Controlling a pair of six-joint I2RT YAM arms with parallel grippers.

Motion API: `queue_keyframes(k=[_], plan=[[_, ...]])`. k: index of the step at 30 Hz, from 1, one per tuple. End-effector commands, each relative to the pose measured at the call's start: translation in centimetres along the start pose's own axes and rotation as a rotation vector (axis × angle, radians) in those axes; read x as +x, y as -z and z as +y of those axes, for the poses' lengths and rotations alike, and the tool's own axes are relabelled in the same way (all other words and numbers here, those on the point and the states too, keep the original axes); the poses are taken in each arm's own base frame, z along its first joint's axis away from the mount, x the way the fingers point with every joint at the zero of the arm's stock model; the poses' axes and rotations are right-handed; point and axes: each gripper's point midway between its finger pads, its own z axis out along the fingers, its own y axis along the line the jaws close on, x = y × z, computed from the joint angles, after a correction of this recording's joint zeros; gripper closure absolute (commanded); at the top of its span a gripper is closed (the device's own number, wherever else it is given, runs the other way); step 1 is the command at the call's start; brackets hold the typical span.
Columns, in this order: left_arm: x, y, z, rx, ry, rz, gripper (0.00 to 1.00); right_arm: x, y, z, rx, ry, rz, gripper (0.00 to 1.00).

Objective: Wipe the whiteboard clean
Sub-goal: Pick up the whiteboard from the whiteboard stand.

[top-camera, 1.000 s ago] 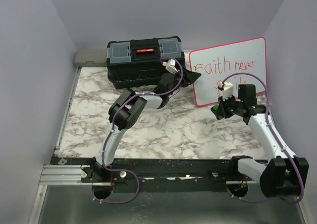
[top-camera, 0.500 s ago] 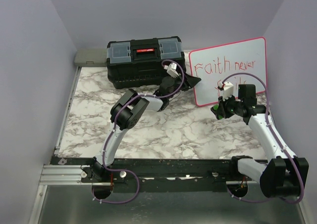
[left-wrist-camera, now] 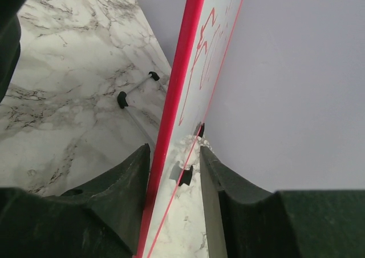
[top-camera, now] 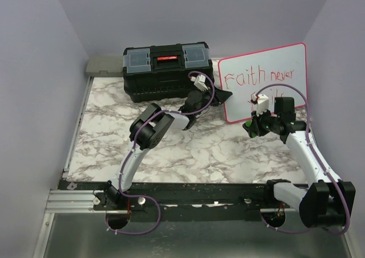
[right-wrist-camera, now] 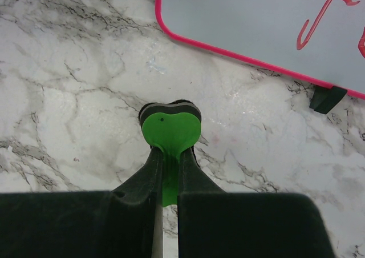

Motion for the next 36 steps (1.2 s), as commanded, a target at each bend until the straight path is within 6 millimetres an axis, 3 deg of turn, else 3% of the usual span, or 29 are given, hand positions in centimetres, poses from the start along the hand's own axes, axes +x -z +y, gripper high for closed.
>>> queue_keyframes(k=[1,6,10,22,36], plan=[[0.9,-0.3,-1.8,0.089,-0.037,0.01,0.64,-0.4,0.2,-0.1,0.005,0.005,-0.027,0.99],[0.8,-0.3,-2.4,0.113,-0.04,0.009,0.8,-0.4,0.3,0.0,0.006,0.006,-0.028,0.99],[0.6,-0.3,-3.3,0.142,-0.069,0.012,1.0,-0.4,0.3,-0.1,0.005,0.007,-0.027,0.99],[-4.0,2.0,-10.2,0.309,-0.278,-0.128,1.0,-1.0,0.8,0.3,-0.003,0.021,-0.057,0.99],[-10.3,2.4,-17.9,0.419,-0.341,-0.236,1.0,-1.8,1.8,0.6,-0.016,0.026,-0.107,0.99]])
